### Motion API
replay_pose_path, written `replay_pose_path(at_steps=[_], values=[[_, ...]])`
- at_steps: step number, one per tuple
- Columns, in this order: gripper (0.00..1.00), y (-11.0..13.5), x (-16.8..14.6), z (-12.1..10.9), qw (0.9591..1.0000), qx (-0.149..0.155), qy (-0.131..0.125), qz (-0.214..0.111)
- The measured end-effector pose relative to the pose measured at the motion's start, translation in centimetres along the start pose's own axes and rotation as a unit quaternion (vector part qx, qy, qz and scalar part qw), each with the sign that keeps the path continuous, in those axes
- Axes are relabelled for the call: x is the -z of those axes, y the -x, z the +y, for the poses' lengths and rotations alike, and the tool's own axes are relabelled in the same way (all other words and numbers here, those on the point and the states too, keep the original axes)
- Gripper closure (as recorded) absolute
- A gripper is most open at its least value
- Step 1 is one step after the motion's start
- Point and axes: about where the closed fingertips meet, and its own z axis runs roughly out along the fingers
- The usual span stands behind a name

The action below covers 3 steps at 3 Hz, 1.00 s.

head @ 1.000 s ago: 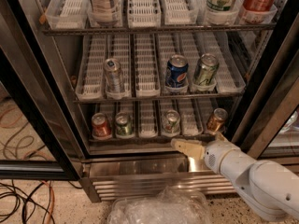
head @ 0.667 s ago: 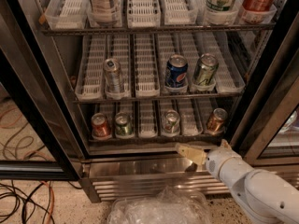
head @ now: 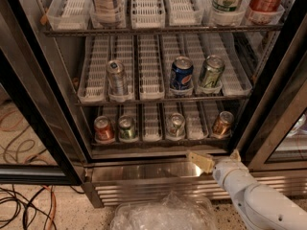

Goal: Pick orange can from bottom shelf of fridge

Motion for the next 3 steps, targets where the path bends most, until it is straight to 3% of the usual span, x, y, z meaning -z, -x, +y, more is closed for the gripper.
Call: replay_pose_path(at_steps=[1,2,3], values=[[0.0,-0.1,-0.1,0.1,1.0,-0.003,0.001,0.0],[0.0,-1.1,-1.6,1.0,0.9995,-0.028,0.01,-0.008],[0.12,-2.4,-3.3,1.2,0.9979,-0.06,0.001,-0.022]])
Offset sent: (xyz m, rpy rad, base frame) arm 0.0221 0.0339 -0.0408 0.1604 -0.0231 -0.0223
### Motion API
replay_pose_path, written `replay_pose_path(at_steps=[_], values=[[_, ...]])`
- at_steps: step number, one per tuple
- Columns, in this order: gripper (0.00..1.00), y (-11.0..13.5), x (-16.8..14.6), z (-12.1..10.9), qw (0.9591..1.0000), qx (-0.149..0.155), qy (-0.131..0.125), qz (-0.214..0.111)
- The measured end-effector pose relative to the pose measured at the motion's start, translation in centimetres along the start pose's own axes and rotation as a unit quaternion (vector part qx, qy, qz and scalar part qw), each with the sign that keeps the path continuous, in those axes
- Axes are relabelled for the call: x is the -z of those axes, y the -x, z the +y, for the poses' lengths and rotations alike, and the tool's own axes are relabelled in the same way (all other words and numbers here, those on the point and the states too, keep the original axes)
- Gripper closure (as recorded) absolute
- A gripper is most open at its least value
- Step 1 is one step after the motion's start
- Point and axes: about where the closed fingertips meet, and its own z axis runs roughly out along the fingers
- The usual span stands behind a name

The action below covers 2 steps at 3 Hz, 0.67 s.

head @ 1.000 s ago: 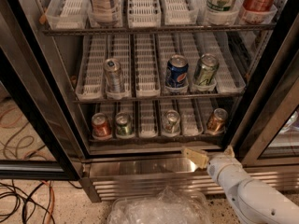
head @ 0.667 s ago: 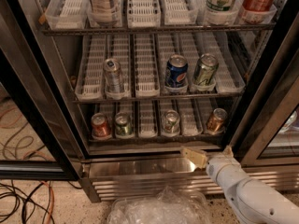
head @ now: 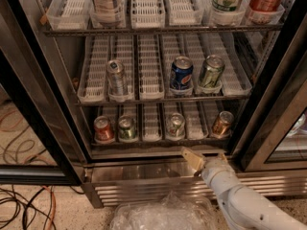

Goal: Pick orange can from bottom shelf of fridge

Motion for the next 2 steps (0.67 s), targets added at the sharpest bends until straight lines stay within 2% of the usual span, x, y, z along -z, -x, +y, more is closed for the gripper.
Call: replay_pose_path(at_steps=[1,2], values=[[0.16,-0.5,-1.2,-0.5,0.9995,-0.007,-0.019,-0.022],[0.15,0.4,-1.3,-1.9,0.9968,0.019,-0.051,-0.058]])
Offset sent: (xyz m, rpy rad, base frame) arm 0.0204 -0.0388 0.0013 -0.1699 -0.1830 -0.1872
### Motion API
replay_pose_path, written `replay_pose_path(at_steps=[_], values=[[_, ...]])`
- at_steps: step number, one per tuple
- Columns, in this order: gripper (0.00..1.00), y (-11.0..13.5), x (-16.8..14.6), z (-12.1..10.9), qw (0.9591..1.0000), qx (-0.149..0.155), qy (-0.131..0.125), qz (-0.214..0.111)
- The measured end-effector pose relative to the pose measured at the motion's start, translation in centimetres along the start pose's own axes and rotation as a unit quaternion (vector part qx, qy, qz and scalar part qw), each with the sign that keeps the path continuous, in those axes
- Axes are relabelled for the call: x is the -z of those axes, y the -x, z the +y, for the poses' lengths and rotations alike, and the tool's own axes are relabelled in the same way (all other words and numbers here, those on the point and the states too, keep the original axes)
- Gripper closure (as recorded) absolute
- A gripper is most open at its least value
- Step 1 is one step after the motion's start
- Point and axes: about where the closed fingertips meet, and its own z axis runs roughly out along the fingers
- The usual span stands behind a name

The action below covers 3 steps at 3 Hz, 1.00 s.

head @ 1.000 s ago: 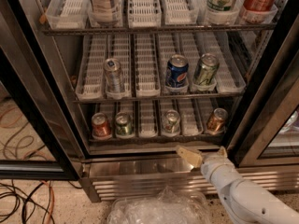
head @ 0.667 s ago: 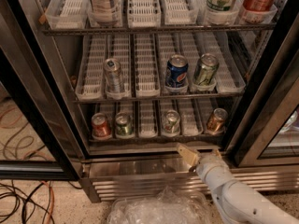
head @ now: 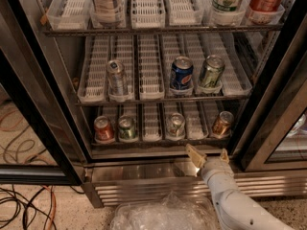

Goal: Pick orange can from bottom shelf of fridge

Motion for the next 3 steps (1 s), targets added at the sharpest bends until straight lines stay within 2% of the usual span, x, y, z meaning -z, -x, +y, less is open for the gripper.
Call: replay_pose_path(at_steps=[1,2,3], values=[[0.15,1.9,0.5,-0.9,0.9977,0.041,-0.031,-0.045],[0.15,3.5,1.2,-1.3,0.9942,0.064,-0.052,-0.07],[0.15,4.2,1.7,-0.9,0.992,0.075,-0.052,-0.087]])
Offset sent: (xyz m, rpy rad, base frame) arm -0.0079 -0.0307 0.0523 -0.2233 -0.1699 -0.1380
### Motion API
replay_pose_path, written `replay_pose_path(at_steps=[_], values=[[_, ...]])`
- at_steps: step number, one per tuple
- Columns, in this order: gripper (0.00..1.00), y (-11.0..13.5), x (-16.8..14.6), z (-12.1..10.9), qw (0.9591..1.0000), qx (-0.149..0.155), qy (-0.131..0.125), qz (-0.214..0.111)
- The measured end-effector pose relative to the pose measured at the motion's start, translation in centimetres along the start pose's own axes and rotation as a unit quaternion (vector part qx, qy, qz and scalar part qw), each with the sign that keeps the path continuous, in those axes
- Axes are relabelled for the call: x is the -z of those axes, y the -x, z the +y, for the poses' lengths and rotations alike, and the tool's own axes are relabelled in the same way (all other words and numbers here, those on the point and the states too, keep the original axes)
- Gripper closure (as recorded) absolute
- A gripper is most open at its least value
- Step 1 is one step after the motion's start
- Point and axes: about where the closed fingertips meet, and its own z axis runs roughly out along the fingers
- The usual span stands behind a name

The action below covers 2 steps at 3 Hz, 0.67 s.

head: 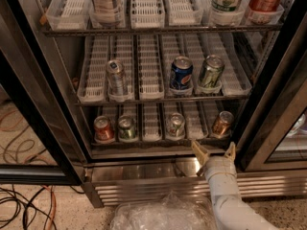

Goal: Pick orange can from bottom shelf of fridge

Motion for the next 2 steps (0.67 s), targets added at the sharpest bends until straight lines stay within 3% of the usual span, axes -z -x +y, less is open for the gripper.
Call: replay_pose_path(at_steps=[2], values=[[0.21,0.35,0.58,0.82,0.9999,-0.006,-0.005,-0.008]])
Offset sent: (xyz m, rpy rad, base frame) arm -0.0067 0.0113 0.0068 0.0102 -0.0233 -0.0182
